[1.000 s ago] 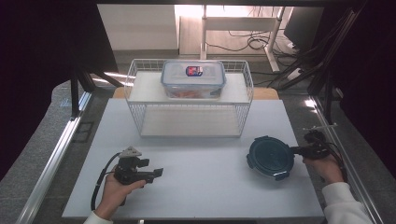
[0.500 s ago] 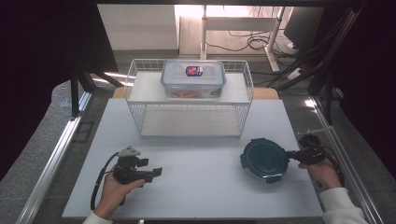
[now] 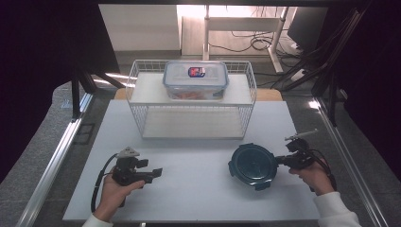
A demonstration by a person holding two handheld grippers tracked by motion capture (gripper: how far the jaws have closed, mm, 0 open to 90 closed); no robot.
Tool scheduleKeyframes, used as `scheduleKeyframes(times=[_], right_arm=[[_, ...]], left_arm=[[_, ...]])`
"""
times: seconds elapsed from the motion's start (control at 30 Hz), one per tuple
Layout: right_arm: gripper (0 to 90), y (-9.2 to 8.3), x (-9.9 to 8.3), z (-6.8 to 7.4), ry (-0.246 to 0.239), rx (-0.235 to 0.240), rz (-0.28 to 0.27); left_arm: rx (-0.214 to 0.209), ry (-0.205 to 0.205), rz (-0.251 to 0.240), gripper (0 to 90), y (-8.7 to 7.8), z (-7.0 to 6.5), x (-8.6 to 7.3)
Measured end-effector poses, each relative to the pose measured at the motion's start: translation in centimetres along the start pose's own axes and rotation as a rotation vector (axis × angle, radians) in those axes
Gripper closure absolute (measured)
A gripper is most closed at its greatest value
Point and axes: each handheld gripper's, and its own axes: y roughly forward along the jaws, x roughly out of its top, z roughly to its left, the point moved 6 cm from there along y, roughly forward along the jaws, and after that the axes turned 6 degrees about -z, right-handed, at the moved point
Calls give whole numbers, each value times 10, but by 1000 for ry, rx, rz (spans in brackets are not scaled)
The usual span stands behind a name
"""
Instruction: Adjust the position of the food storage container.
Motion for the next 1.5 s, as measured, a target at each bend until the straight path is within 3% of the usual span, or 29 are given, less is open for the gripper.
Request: scheduleKeyframes(times=[0.63,1.5], right_arm=[[892,1,-8,52,-69,95,-5],[892,25,7,110,-137,231,-14]], left_arm=[[3,-2,-2,258,0,1,0],[13,-4,0,259,0,3,-1]])
